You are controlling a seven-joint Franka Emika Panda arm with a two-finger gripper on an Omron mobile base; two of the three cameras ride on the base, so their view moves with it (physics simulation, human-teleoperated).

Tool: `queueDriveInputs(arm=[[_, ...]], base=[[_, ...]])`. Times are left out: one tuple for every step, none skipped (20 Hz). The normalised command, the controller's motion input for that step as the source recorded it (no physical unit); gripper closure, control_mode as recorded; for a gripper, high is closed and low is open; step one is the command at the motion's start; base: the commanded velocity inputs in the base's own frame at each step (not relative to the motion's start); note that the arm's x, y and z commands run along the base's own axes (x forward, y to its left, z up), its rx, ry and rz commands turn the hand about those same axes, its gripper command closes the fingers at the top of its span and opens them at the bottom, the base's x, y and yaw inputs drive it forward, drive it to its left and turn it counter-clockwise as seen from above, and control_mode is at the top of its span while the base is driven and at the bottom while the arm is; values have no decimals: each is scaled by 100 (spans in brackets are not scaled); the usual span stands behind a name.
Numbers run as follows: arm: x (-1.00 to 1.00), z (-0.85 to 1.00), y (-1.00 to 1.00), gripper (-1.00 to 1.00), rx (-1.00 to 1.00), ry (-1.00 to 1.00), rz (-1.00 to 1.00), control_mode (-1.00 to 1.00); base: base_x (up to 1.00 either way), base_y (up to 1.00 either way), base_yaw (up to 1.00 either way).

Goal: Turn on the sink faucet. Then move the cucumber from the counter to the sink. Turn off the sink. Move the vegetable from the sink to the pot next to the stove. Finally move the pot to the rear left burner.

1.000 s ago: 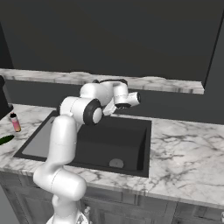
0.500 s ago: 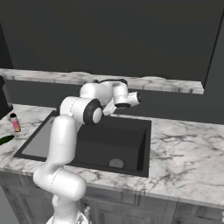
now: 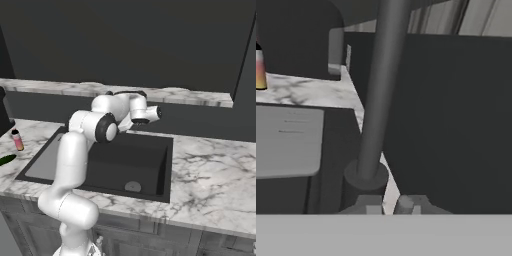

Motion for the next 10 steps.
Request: queueDriveInputs(arm=[[-5,-5,-20,100,0,-7,-18,-100],[-6,-7,-24,100,0,-6,-19,-100],[-5,-10,-23,100,0,-6,-19,-100],[-10,-11,-22,100,0,-7,-20,-100],[-10,-14,-24,100,0,-7,-20,-100],[-8,-16,-24,100,0,-6,-21,-100],[-5,-18,-25,100,0,-6,-22,-100],[-5,-23,-27,100,0,-5,-22,-100],[-2,-28,-29,100,0,-3,-23,-100],[0,-29,-29,100,0,-3,-22,-100]], base=[[0,0,0],[0,0,0],[0,0,0],[0,0,0],[0,0,0],[0,0,0],[0,0,0],[0,0,0],[0,0,0],[0,0,0]])
